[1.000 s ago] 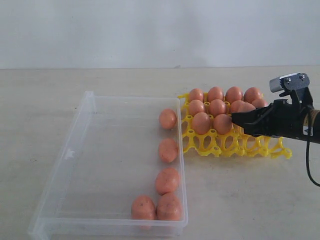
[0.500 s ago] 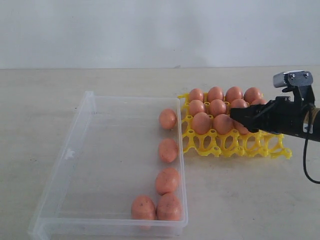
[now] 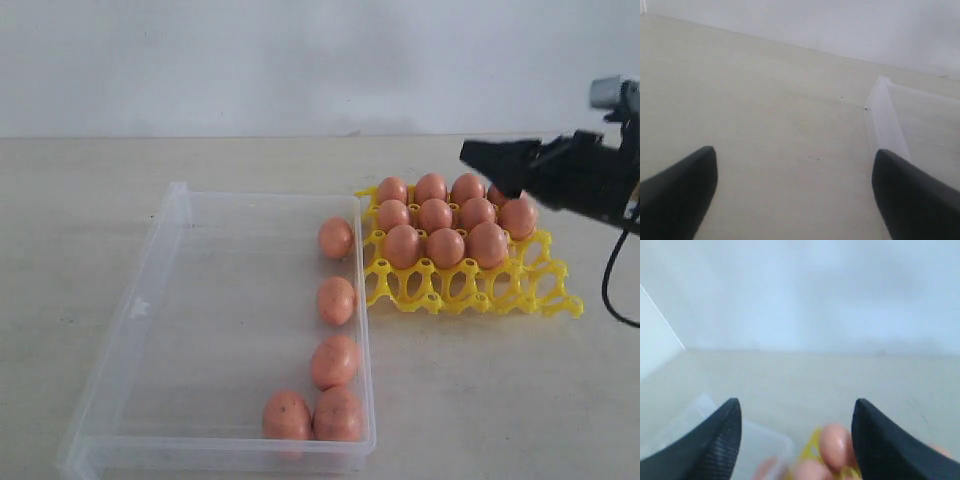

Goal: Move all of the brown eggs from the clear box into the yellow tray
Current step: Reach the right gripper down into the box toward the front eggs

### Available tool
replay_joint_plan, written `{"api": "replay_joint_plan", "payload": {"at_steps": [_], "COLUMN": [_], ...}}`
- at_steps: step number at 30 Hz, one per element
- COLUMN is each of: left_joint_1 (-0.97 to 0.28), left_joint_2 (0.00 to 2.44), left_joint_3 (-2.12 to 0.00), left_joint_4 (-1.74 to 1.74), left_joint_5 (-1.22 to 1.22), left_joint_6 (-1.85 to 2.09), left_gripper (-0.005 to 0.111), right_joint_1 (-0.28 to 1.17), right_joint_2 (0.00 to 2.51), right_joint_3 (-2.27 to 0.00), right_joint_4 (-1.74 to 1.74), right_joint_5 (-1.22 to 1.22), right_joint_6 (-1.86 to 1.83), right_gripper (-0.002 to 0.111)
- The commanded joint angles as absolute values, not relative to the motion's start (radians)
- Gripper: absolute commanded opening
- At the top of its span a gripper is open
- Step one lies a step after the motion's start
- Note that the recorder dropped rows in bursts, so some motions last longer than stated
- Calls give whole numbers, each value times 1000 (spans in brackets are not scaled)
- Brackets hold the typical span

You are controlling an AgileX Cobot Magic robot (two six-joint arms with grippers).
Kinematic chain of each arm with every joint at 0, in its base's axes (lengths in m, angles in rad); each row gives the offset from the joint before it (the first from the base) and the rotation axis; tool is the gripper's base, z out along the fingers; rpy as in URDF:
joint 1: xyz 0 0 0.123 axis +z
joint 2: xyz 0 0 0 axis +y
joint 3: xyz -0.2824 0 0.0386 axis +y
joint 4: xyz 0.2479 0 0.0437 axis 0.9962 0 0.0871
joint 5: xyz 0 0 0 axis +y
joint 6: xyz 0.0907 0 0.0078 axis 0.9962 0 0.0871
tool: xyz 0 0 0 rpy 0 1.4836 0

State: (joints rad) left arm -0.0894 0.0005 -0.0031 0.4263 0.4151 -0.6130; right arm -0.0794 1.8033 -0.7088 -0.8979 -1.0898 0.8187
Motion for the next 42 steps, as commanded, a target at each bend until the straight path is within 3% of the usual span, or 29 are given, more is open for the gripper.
{"api": "replay_joint_plan", "payload": {"at_steps": [1, 6, 8, 13, 17, 23, 29, 42], "left_joint_1": [-91, -91, -91, -91, -91, -91, -91, -91], "left_joint_2": [0, 0, 0, 0, 0, 0, 0, 0], "left_joint_3": [0, 0, 0, 0, 0, 0, 0, 0], "left_joint_4": [419, 458, 470, 472, 472, 491, 494, 596], "left_joint_5": [409, 407, 407, 405, 405, 405, 409, 428], "left_joint_6": [-609, -609, -609, -597, -597, -571, -530, -530], "left_gripper": [83, 80, 73, 42, 19, -4, -4, -4], "right_joint_1": [-32, 171, 298, 570, 655, 674, 703, 791], "right_joint_2": [1606, 1381, 1330, 1331, 1426, 1538, 1724, 1964], "right_joint_3": [-712, -712, -712, -750, -903, -1279, -1507, -1507], "right_joint_4": [-929, -1093, -1120, -1103, -1012, -156, 297, 401], "right_joint_5": [-1197, -929, -674, 142, 662, 1036, 1181, 1140], "right_joint_6": [945, 917, 835, 557, 559, -81, -235, -332], "right_gripper": [43, 0, 0, 0, 0, 0, 0, 0]}}
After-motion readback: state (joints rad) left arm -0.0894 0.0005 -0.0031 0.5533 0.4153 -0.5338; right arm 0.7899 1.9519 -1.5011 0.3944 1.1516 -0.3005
